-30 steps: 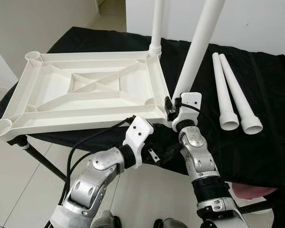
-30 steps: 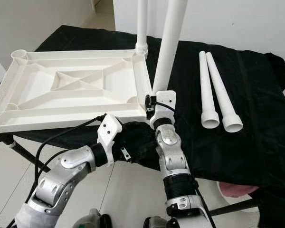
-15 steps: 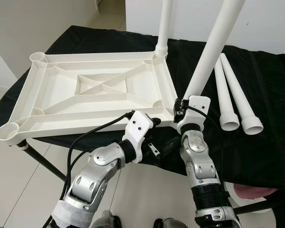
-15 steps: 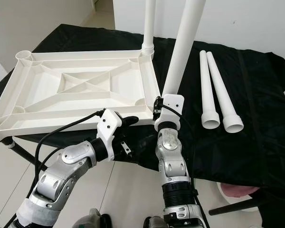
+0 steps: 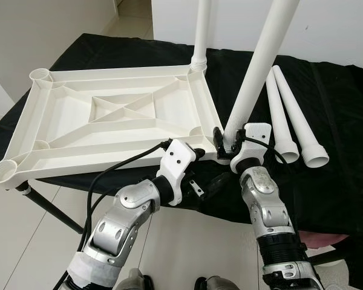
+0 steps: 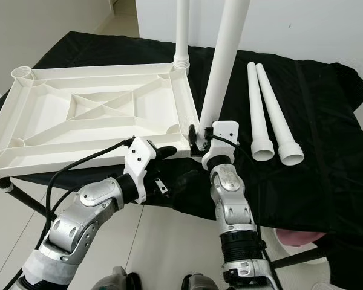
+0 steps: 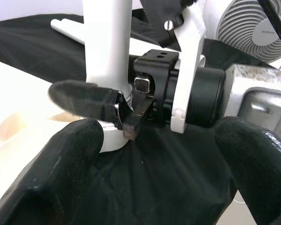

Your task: Building children table

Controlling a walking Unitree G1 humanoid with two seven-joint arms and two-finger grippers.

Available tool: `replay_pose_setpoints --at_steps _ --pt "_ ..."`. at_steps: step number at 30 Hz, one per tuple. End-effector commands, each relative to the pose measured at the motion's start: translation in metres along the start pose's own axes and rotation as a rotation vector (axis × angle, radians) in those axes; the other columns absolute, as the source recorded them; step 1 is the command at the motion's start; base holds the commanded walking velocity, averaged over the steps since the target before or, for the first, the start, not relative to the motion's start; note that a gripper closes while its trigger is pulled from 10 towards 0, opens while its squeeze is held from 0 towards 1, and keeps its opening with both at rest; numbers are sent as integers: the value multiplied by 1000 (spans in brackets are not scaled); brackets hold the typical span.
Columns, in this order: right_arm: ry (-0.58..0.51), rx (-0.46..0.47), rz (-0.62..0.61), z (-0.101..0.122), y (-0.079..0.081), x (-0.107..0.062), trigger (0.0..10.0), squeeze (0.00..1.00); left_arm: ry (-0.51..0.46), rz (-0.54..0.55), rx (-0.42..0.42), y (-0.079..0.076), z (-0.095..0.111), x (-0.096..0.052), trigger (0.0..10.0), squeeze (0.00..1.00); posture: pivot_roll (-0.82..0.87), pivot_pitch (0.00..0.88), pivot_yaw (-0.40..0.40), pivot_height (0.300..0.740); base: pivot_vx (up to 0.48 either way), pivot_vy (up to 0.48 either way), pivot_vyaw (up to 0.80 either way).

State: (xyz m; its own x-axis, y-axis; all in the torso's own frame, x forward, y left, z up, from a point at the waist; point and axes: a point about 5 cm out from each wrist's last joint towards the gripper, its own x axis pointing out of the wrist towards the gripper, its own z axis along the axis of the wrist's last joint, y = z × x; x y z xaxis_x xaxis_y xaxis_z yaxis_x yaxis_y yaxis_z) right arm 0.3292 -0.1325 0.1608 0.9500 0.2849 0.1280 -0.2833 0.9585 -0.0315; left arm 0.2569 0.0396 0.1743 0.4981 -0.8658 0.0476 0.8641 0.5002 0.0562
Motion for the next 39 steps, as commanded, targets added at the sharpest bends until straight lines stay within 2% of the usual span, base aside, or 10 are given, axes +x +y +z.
replay_pose_setpoints --at_steps 1,12,13,14,15,25,26,27,33,39 --pt "9 10 80 0 2 3 10000 0 -2 -30 9 -2 0 2 10000 0 -85 82 32 740 0 0 0" --pt "27 -97 335 5 2 20 10000 0 -7 -36 18 -2 1 5 10000 0 -74 58 27 740 0 0 0" --pt "35 -117 349 5 0 22 4627 0 -9 -35 19 -2 1 5 10000 0 -70 57 24 740 0 0 0" --pt "46 -122 363 4 -2 23 3765 0 -11 -35 20 -3 2 5 10000 0 -68 55 23 740 0 0 0" --pt "52 -130 376 3 -4 23 0 0 -12 -34 20 -3 2 6 10000 0 -68 55 23 740 0 0 0" --pt "77 -130 387 -2 -13 21 0 0 -16 -28 19 -3 1 6 10000 0 -66 45 19 740 0 0 0" --pt "83 -122 372 -5 -14 20 3137 0 -16 -28 20 -4 1 6 10000 0 -67 42 17 740 0 0 0" --pt "86 -117 361 -6 -14 19 10000 0 -16 -28 20 -4 1 6 10000 0 -67 42 17 740 0 0 0" --pt "89 -94 269 -11 -14 15 10000 0 -17 -34 20 -4 1 6 10000 0 -67 42 17 740 0 0 0" --pt "83 -43 39 -9 -14 15 10000 0 -17 -38 20 -5 1 6 10000 0 -72 35 20 740 0 0 0"
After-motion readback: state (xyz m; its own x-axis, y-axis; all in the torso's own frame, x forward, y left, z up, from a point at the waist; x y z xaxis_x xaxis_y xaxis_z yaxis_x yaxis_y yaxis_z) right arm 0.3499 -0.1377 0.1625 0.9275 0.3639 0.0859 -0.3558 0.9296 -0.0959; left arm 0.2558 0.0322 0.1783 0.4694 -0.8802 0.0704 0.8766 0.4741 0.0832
